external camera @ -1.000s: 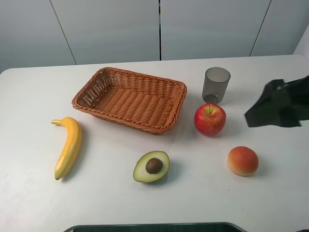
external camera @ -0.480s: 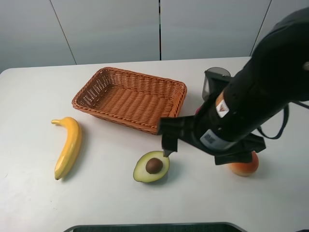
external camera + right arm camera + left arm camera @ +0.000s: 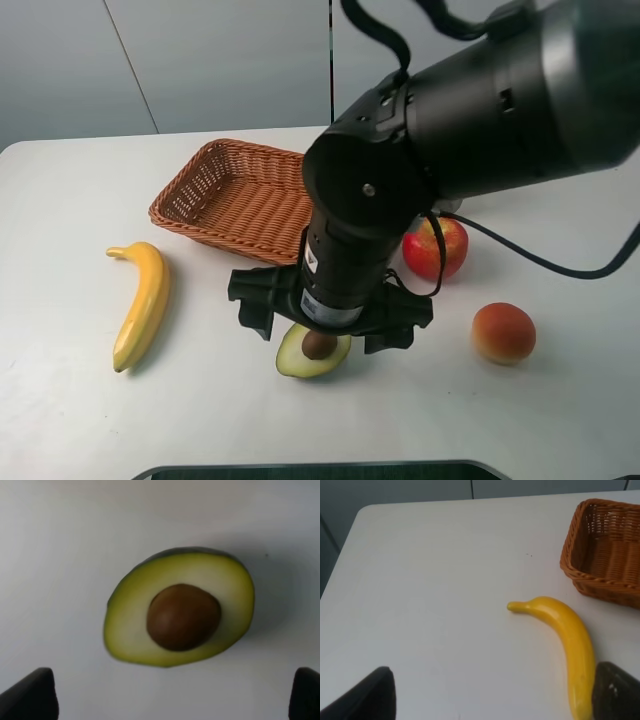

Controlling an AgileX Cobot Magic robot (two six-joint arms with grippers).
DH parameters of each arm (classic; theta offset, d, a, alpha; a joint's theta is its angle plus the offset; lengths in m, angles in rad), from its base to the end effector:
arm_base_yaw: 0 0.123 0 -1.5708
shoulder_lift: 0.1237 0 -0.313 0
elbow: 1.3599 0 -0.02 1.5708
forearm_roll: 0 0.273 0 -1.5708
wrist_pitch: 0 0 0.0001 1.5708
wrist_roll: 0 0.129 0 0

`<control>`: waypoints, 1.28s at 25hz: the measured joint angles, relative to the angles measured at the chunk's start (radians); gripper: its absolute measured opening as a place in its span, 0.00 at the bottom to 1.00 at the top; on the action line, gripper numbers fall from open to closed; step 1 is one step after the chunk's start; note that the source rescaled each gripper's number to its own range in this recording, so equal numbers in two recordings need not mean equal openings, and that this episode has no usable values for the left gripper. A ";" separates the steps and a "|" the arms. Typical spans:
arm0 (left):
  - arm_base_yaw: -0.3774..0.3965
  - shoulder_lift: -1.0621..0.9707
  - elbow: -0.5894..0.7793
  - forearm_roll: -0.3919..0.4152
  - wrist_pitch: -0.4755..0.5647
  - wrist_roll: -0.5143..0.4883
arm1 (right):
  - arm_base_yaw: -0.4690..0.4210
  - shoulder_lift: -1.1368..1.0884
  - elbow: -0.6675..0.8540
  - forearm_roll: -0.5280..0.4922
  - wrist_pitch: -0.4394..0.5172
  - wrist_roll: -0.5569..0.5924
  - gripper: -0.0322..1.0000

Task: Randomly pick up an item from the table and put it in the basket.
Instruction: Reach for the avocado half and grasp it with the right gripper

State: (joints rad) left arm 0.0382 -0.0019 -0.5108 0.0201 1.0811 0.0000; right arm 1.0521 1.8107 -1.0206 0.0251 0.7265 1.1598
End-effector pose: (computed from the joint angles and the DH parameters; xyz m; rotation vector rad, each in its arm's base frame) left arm 0.0176 0.0030 0.2719 -0.0405 2.0518 0.0478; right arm 0.1720 0.3056 0.1266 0.1933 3.0813 0.2079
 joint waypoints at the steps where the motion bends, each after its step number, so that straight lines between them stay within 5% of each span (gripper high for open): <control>1: 0.000 0.000 0.000 0.000 0.000 0.000 | 0.002 0.018 -0.002 -0.008 -0.003 0.017 1.00; 13: 0.000 0.000 0.000 0.000 0.000 0.000 | 0.004 0.053 -0.006 -0.145 -0.079 0.269 1.00; 32: 0.000 0.000 0.000 0.000 0.000 0.000 | 0.004 0.153 -0.008 -0.173 -0.123 0.342 1.00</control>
State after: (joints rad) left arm 0.0382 -0.0019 -0.5108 0.0201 1.0811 0.0000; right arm 1.0560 1.9641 -1.0282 -0.1481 0.6034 1.5018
